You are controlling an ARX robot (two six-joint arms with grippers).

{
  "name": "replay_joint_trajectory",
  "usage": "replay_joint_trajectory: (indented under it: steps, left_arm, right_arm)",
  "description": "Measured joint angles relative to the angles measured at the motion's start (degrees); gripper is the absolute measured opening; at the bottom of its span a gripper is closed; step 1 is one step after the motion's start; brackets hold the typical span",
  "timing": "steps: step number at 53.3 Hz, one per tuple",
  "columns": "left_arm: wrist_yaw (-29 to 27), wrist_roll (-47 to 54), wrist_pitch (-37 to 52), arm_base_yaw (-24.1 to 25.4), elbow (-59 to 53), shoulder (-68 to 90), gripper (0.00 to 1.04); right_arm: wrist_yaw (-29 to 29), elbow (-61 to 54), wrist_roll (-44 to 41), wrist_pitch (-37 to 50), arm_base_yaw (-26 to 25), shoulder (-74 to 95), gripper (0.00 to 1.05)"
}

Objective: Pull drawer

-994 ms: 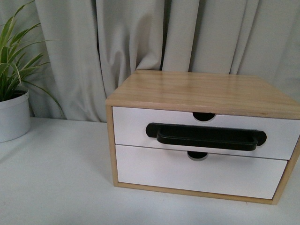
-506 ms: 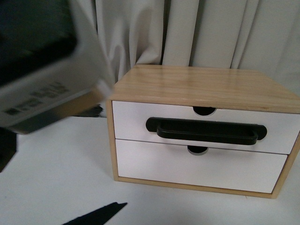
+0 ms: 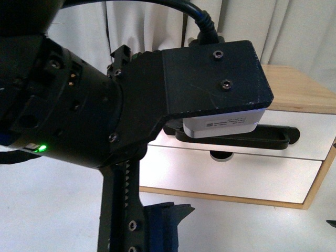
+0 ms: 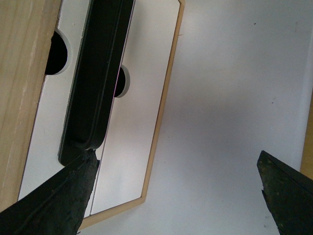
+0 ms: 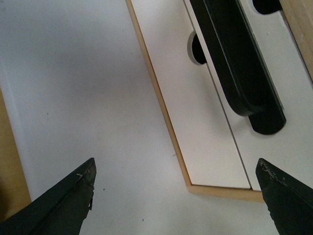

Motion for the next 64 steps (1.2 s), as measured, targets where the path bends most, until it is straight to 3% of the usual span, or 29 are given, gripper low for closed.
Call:
replay_joint_trajectory:
  steps: [29, 64]
  left_arm:
    - [-2.9, 0.8, -1.4, -1.0, 10.0, 10.8, 0.98]
    - [-4.3, 1.1, -0.6, 1.1, 13.7, 17.7, 0.98]
  right_arm:
    - [0.6, 8.9, -2.6, -0.6, 2.9, 9.9, 0.96]
    - [-0.3, 12.7, 1.1, 3.0, 4.7, 16.9, 0.96]
